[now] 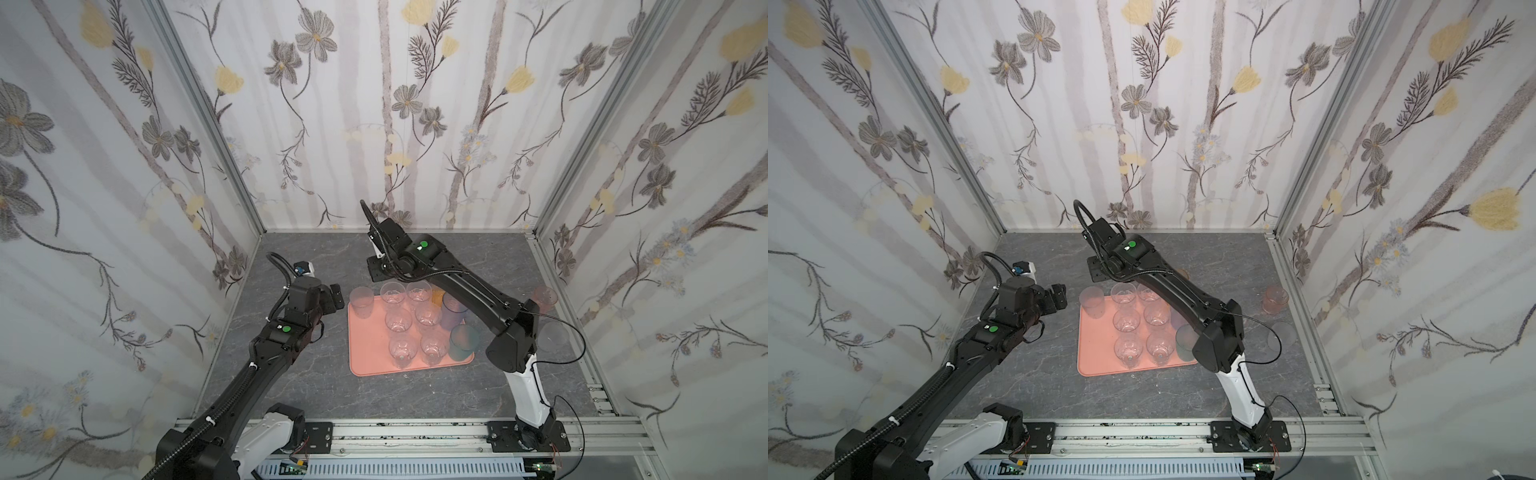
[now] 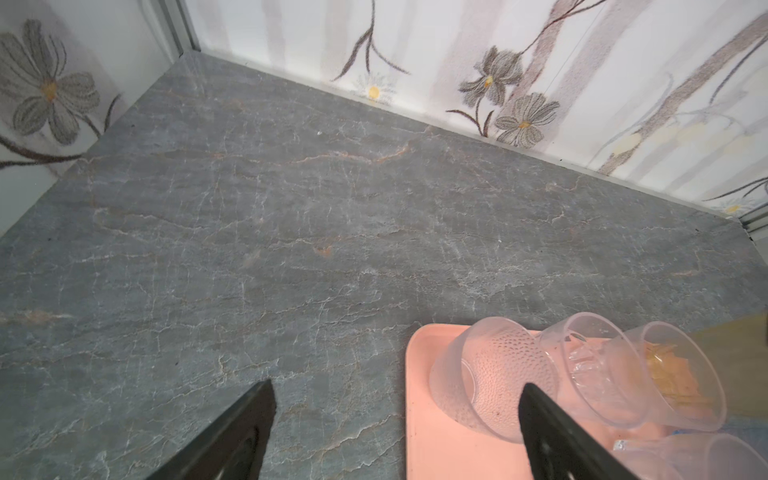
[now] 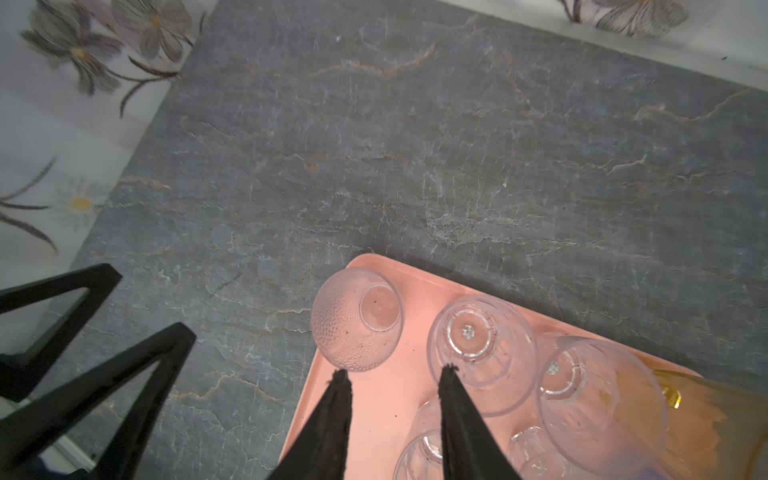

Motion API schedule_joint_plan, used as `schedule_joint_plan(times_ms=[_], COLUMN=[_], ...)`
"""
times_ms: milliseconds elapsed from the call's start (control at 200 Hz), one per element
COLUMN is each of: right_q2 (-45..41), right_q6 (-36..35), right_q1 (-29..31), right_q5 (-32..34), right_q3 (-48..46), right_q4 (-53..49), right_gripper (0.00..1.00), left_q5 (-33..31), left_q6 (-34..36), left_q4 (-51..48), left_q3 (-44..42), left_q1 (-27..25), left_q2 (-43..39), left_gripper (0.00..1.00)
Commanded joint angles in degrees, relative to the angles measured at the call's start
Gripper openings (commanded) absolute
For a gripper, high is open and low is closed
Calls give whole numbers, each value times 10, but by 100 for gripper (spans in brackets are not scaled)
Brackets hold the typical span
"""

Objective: Place the glasses into the tray

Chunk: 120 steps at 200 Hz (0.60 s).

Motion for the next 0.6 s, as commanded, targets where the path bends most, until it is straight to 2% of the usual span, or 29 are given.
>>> schedule_joint_plan(times_ms=[0, 150, 170, 365, 495, 595], right_q2=[-54, -157, -170, -304, -417, -496], right_q6=[7, 32, 36, 59, 79, 86], right_q1=[-11, -15, -33, -70, -119, -184], right_q5=[13, 38, 43, 95, 131, 125], right_q3=[-38, -143, -158, -295, -408, -492], right_q4=[7, 49, 52, 69, 88, 96], right_gripper=[38, 40, 40, 44, 45, 47], left_q5=[-54, -95, -97, -108, -93, -89], left_q6=[33, 66, 70, 84, 88, 89], left_q4=[8, 9, 9, 20, 54, 71], left_q3=[28, 72, 78, 120, 124, 126], left_q1=[-43, -124, -132, -209, -244, -261], left_q2=[11, 43, 48, 93, 124, 148], left_gripper=[94, 95, 95, 99, 100, 100])
